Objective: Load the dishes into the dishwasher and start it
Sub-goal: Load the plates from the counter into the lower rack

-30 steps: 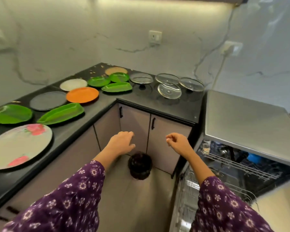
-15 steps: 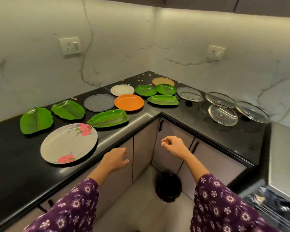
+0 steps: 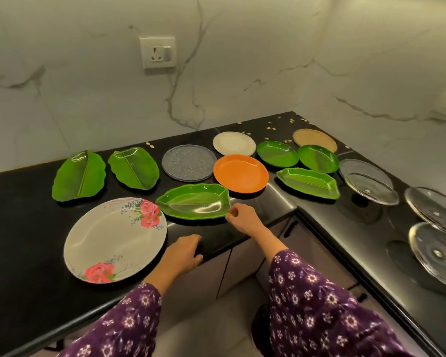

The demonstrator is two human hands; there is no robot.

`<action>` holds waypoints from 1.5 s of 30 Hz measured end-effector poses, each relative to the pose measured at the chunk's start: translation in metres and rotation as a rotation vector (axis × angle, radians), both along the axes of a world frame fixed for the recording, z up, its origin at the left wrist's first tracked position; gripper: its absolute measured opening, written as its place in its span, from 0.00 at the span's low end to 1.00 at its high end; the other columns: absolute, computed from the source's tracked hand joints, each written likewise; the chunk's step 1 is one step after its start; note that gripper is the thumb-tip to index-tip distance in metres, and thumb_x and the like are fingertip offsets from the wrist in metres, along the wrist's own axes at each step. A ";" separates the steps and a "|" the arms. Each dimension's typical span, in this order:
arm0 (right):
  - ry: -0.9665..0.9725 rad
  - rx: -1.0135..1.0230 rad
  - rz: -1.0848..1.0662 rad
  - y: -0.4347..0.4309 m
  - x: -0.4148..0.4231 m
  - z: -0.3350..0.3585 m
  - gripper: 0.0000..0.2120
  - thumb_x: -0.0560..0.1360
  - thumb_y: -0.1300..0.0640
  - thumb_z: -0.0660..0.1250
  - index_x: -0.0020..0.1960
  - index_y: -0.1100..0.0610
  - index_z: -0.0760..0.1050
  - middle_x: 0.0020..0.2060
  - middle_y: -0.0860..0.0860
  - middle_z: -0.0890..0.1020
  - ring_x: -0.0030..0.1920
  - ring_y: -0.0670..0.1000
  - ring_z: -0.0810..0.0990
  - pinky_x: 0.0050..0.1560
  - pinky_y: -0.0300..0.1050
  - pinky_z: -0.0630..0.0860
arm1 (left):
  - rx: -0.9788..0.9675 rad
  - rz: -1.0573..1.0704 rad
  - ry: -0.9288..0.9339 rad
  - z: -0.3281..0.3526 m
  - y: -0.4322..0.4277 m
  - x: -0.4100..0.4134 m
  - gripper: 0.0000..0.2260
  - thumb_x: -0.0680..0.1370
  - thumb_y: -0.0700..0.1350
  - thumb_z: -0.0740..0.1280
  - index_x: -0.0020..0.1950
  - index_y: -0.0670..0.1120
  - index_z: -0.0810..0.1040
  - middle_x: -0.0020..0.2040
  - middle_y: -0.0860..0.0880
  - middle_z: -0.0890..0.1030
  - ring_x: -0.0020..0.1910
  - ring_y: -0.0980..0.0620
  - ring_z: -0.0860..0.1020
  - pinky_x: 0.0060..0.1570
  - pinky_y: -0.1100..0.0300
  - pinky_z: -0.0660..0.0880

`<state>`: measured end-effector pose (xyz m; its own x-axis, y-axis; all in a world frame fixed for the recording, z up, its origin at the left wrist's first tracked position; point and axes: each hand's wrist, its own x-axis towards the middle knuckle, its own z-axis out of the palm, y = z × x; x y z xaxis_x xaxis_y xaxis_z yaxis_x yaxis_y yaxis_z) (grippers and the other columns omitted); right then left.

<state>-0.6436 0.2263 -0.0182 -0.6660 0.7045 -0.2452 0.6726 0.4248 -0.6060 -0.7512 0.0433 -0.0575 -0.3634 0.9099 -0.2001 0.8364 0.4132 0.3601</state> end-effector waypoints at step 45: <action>1.009 -0.276 -1.762 -0.214 0.386 -0.063 0.15 0.78 0.51 0.62 0.58 0.59 0.77 0.51 0.56 0.81 0.49 0.55 0.80 0.49 0.50 0.79 | -0.029 -0.712 -0.106 -0.050 -0.034 0.211 0.22 0.78 0.49 0.65 0.69 0.42 0.67 0.68 0.46 0.69 0.67 0.45 0.67 0.66 0.54 0.65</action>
